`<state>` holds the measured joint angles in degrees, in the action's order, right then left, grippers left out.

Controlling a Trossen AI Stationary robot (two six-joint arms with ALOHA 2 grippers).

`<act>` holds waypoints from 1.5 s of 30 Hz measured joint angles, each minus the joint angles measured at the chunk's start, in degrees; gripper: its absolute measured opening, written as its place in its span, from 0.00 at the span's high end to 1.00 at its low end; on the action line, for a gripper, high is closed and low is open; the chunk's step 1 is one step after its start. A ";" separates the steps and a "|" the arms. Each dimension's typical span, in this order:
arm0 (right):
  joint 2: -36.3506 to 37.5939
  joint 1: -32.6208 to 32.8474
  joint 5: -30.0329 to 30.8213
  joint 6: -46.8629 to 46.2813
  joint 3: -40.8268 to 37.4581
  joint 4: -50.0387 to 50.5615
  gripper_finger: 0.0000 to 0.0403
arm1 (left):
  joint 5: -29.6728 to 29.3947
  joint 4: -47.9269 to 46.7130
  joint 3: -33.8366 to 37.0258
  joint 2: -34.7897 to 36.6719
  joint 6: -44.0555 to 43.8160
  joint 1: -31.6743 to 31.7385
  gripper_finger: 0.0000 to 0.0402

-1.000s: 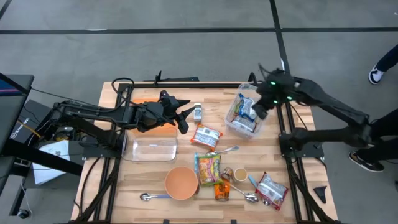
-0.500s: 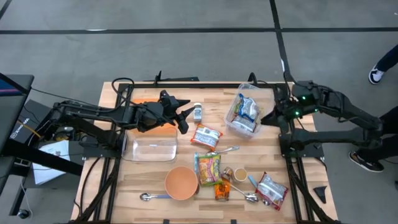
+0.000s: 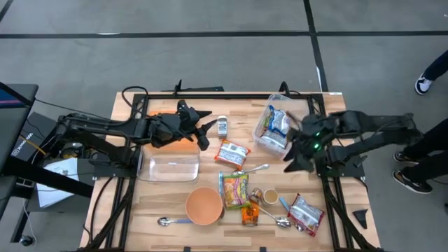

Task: Pick & Place Food Item
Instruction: Put the golden seasoning bottle into the orange bin

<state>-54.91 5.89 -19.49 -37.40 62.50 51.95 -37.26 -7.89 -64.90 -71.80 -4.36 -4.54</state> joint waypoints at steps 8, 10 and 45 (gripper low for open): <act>-8.80 10.25 0.50 -0.61 0.00 1.71 0.20 | 0.00 -3.50 -0.01 4.57 2.92 -0.02 0.61; -11.24 13.02 0.55 -0.79 -0.02 2.92 0.20 | -0.04 -4.70 -0.01 5.54 3.04 -0.02 0.61; -30.57 36.35 41.17 -21.05 -18.14 -23.07 0.20 | 1.74 -9.40 -0.01 11.32 7.15 -1.55 0.61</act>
<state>-85.49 42.24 21.68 -58.45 44.36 28.88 -35.52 -17.28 -64.90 -60.48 2.78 -6.09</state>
